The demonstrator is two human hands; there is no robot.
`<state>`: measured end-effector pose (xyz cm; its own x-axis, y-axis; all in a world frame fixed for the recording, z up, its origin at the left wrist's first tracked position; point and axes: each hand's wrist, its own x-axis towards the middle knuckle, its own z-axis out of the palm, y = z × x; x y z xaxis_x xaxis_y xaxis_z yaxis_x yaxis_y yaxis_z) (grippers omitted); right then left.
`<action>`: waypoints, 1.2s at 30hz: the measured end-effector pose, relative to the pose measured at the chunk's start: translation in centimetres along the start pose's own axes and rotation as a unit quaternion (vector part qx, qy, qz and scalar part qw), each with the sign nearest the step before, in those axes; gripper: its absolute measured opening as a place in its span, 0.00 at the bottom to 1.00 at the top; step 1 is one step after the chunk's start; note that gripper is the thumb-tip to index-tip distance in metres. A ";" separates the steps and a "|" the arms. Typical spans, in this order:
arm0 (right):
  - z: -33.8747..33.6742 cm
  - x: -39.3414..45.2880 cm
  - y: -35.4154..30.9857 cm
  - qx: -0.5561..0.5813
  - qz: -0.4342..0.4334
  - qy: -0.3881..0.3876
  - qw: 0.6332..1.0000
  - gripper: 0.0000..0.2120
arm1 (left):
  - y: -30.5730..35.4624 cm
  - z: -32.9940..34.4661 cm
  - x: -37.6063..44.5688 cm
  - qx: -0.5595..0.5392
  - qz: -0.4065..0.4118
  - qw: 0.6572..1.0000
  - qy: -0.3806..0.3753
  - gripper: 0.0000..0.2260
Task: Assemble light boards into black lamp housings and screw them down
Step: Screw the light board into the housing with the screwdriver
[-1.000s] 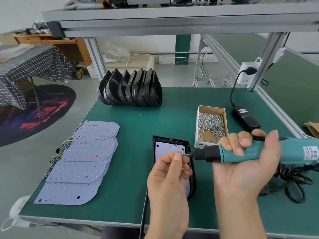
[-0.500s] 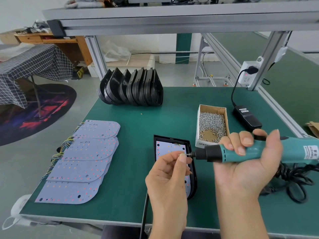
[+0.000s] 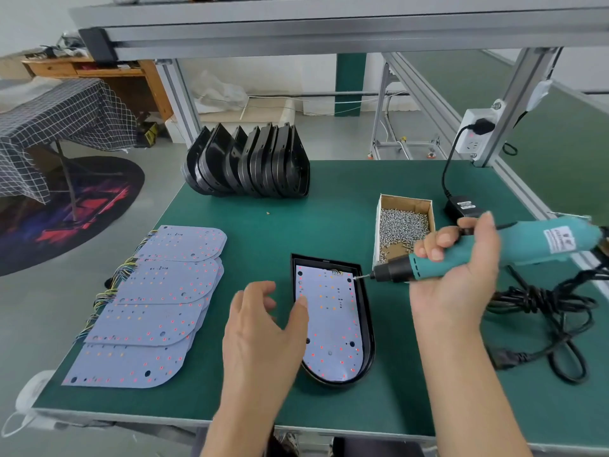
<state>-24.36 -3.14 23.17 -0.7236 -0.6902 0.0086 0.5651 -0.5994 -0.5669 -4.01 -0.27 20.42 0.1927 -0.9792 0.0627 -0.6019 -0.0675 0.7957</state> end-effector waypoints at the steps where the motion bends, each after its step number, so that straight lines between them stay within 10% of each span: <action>1: -0.3 0.3 0.5 -0.017 0.005 -0.002 1.000 0.11 | -0.1 0.1 0.6 0.024 -0.014 0.999 -0.028 0.22; 10: -0.4 0.9 1.9 -0.088 -0.008 -0.027 0.996 0.11 | 0.5 1.0 2.4 0.078 -0.032 0.984 -0.159 0.16; 36: -0.3 1.1 3.4 -0.144 -0.039 -0.029 0.988 0.11 | 0.8 1.5 2.2 0.056 -0.012 0.988 -0.144 0.11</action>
<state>-23.37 -5.82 20.96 -0.7326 -0.6727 0.1039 0.3660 -0.5180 -0.7731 -5.26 -2.78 20.27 -0.0107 -0.9897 -0.1425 -0.6848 -0.0966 0.7223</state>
